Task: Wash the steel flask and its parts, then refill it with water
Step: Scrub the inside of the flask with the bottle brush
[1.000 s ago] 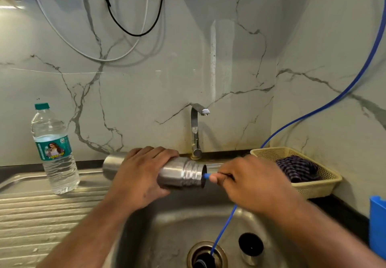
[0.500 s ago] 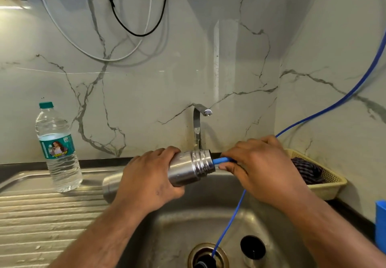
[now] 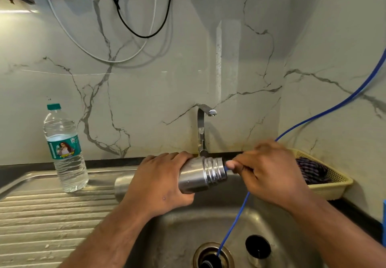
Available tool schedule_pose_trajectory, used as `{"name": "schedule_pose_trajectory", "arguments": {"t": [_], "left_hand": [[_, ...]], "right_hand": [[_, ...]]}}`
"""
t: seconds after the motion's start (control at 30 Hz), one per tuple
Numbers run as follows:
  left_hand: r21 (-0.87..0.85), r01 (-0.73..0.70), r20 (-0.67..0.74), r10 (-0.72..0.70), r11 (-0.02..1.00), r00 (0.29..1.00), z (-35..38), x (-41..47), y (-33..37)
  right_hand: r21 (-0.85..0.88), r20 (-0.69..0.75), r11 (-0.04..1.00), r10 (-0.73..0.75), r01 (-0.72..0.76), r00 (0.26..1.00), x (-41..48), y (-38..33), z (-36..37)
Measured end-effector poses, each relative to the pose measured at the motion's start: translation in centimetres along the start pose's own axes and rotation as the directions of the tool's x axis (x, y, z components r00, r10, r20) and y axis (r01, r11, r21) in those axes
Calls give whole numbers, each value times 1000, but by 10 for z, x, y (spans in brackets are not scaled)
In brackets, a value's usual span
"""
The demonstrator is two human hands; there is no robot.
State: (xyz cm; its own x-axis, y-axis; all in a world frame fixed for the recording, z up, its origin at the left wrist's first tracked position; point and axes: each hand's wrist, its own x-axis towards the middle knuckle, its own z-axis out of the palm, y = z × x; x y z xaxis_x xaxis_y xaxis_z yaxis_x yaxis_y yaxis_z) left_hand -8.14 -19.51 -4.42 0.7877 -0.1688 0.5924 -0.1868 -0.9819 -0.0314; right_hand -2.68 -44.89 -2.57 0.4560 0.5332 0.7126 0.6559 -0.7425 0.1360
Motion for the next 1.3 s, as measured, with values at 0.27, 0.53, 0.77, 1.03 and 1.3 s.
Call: {"name": "schedule_pose_trajectory", "arguments": {"t": [0.27, 0.53, 0.77, 1.03, 1.3], "left_hand": [[117, 14, 76, -23, 993, 997, 10, 1, -16], [121, 22, -1, -22, 992, 1000, 19, 0, -21], [131, 53, 88, -65, 990, 994, 23, -1, -29], [31, 47, 134, -51, 998, 990, 24, -2, -36], [78, -24, 91, 16, 997, 996, 20, 1, -36]], "right_hand": [[211, 225, 977, -6, -43, 974, -5, -1, 17], [327, 305, 930, 62, -165, 950, -4, -2, 28], [249, 405, 957, 36, -148, 914, -6, -19, 29], [47, 132, 997, -60, 54, 989, -6, -26, 26], [256, 394, 937, 124, -238, 911, -4, -21, 26]]}}
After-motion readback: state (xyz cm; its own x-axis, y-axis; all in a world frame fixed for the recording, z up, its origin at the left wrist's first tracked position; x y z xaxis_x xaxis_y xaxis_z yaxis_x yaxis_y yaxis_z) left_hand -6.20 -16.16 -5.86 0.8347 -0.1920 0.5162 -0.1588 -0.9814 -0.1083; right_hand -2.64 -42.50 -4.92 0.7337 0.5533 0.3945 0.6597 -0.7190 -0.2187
